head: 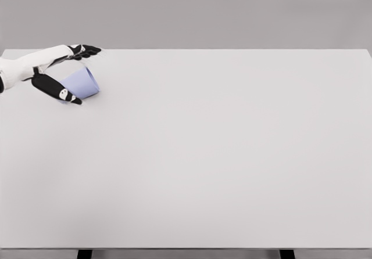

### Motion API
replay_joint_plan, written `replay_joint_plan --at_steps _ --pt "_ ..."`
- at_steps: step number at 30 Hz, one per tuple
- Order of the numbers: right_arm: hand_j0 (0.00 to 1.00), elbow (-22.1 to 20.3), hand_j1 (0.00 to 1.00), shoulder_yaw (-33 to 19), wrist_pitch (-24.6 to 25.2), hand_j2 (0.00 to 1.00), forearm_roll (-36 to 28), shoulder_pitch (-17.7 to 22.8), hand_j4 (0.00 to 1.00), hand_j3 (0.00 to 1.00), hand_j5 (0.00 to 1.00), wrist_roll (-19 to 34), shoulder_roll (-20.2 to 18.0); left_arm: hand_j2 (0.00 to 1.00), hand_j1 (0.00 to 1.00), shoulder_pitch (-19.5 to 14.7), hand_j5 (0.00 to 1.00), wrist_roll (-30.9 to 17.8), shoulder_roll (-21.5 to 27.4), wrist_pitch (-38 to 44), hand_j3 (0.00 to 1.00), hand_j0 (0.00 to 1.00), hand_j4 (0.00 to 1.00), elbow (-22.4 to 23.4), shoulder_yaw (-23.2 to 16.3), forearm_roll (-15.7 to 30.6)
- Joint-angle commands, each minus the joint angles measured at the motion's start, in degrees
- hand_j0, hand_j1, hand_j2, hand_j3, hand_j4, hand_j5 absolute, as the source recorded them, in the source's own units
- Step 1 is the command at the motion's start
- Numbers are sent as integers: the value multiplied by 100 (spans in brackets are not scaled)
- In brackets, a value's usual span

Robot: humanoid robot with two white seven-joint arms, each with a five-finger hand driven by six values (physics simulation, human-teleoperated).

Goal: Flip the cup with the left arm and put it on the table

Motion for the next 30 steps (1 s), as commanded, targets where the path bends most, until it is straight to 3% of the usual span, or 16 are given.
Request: replay_joint_plan --at_steps 1,4,11,13,19,30 --pt "100 -1 100 0 -9 100 4 0 100 100 100 3 1 100 100 9 100 24 -75 285 100 100 100 335 98 -19" --pt "100 -1 100 0 -10 100 4 0 100 100 100 3 1 100 100 35 100 253 -304 910 100 100 100 318 98 -582" --pt "100 -1 100 9 -1 100 4 0 100 100 100 3 1 100 100 -9 100 262 -620 989 100 100 100 362 107 -626" --pt "100 -1 100 0 -9 100 4 0 100 100 100 3 1 100 100 18 100 253 -954 1015 100 100 100 774 98 -810" --pt "100 -1 100 0 -1 100 4 0 100 100 100 3 1 100 100 9 100 262 -1209 1033 100 100 100 1328 80 -854" --pt "100 -1 100 0 -1 100 4 0 100 100 100 3 1 100 100 -62 100 262 -1438 1209 100 100 100 1689 71 -968"
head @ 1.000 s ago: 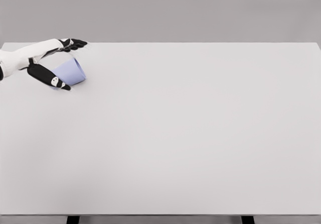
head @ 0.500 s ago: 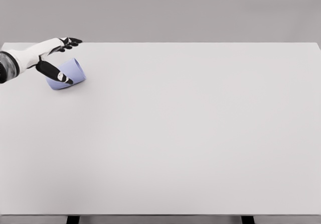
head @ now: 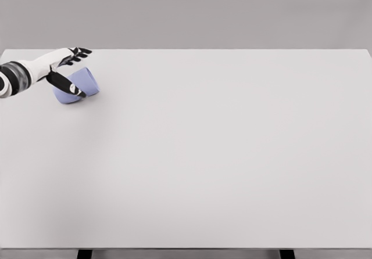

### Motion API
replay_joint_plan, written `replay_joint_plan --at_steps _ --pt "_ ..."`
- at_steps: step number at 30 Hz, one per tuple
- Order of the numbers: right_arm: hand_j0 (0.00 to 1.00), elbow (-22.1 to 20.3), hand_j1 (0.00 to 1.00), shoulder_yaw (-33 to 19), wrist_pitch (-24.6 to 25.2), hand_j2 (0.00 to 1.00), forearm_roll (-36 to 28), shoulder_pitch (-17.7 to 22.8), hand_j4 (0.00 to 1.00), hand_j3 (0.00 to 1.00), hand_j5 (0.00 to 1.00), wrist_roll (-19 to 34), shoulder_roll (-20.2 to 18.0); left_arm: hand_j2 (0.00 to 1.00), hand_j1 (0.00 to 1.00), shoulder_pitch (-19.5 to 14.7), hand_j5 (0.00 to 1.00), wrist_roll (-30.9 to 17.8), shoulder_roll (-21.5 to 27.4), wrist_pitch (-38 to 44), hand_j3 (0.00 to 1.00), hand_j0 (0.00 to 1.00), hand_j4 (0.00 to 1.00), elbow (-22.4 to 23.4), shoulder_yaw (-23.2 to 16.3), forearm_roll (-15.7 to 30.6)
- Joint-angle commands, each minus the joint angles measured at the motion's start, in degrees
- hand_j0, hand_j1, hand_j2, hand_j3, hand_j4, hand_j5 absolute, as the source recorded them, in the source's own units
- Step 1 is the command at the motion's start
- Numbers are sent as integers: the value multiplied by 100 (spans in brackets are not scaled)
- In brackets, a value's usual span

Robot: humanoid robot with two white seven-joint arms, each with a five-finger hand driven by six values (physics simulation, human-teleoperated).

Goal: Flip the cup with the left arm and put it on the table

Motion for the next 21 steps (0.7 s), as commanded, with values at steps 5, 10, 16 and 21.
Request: replay_joint_plan --at_steps 5,10,16,21 --pt "100 -1 100 0 -10 100 4 0 100 100 100 3 1 100 100 -9 100 -14 -55 4 100 100 100 69 -41 -50" --pt "100 -1 100 0 -1 100 4 0 100 100 100 3 1 100 100 -97 100 -14 -161 4 100 100 100 376 -32 -155" --pt "100 -1 100 9 -1 100 4 0 100 100 100 3 1 100 100 -97 100 -14 -407 4 100 100 100 605 -41 -244" --pt "100 -1 100 0 -1 100 4 0 100 100 100 3 1 100 100 -97 100 -5 -424 4 100 100 100 737 -41 -261"
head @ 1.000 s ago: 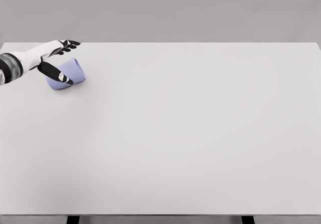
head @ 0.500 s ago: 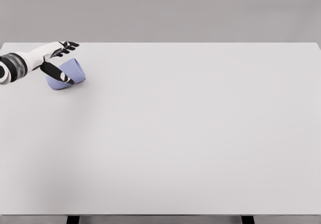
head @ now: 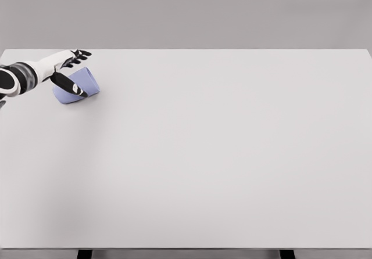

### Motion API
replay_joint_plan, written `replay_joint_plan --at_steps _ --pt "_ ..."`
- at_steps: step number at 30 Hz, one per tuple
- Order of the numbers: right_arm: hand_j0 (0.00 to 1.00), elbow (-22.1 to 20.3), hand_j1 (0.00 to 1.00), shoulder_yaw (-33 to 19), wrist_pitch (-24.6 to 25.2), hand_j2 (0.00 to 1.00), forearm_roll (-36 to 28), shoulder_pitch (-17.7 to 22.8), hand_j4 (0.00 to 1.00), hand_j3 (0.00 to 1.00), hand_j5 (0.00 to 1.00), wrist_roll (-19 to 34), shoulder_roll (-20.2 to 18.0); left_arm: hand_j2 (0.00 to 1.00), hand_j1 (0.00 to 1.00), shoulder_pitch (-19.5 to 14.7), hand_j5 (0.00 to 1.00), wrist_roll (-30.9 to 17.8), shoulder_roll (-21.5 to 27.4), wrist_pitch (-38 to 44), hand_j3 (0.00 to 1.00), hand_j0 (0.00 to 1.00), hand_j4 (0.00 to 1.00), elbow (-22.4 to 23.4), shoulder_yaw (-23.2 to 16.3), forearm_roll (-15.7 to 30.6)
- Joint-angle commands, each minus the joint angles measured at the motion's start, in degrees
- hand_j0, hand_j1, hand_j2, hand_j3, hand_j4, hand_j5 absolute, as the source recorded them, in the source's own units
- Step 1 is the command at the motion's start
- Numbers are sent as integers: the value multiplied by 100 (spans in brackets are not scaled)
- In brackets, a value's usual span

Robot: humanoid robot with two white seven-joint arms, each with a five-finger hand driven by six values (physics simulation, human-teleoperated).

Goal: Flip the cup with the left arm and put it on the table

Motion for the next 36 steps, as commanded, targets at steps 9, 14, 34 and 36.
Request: replay_joint_plan --at_steps 9,14,34,36 --pt "100 -1 100 0 -10 100 4 0 100 100 100 3 1 100 100 -35 100 18 -42 -6 100 100 100 169 -4 -26" --pt "100 -1 100 0 -10 100 4 0 100 100 100 3 1 100 100 -35 100 18 -209 -6 100 100 100 372 -4 -176" --pt "100 -1 100 0 -2 100 4 0 100 100 100 3 1 73 73 -35 73 141 -446 -6 73 73 73 583 -197 -132" --pt "100 -1 100 0 -10 100 4 0 100 100 100 3 1 71 71 -35 71 141 -438 -6 71 71 71 583 -188 -123"
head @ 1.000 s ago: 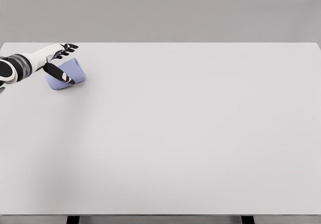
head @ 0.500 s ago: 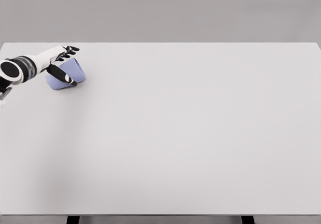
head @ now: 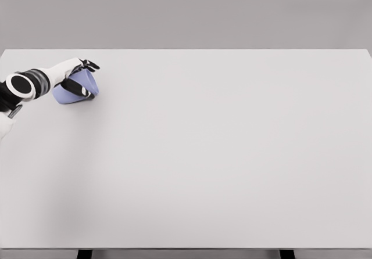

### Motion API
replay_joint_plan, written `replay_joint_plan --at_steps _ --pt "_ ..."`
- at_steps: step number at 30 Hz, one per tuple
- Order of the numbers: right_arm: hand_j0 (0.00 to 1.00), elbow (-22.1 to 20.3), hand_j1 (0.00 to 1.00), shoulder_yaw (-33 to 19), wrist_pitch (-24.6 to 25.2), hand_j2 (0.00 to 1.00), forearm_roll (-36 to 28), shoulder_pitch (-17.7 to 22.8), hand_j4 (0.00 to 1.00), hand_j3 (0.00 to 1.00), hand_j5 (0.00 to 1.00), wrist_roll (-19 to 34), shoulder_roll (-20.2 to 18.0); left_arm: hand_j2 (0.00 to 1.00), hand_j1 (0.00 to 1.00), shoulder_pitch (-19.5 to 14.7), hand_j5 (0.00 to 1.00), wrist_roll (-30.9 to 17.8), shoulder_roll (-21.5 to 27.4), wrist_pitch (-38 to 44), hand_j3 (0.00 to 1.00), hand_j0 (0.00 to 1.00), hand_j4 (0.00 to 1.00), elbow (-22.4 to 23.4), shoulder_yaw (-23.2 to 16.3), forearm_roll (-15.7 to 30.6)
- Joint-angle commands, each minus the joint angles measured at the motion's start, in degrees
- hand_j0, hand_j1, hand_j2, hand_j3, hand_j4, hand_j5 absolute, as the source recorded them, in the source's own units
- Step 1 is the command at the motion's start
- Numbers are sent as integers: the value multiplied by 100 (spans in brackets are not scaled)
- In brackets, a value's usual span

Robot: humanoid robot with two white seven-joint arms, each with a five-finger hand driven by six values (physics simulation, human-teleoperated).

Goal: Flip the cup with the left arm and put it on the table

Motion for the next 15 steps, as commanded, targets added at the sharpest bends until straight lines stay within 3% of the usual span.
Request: replay_joint_plan --at_steps 1,6,12,15 --pt "100 -1 100 0 0 100 4 0 100 100 100 3 1 70 70 0 70 -5 3 3 70 70 70 8 5 39" --pt "100 -1 100 0 0 100 4 0 100 100 100 3 1 69 69 17 69 -5 47 -269 69 69 69 -212 85 91" --pt "100 -1 100 0 0 100 4 0 100 100 100 3 1 67 67 158 67 4 65 -1859 67 67 67 -476 445 276" --pt "100 -1 100 0 0 100 4 0 100 100 100 3 1 67 67 571 67 4 -32 -2202 67 67 67 -476 1209 742"
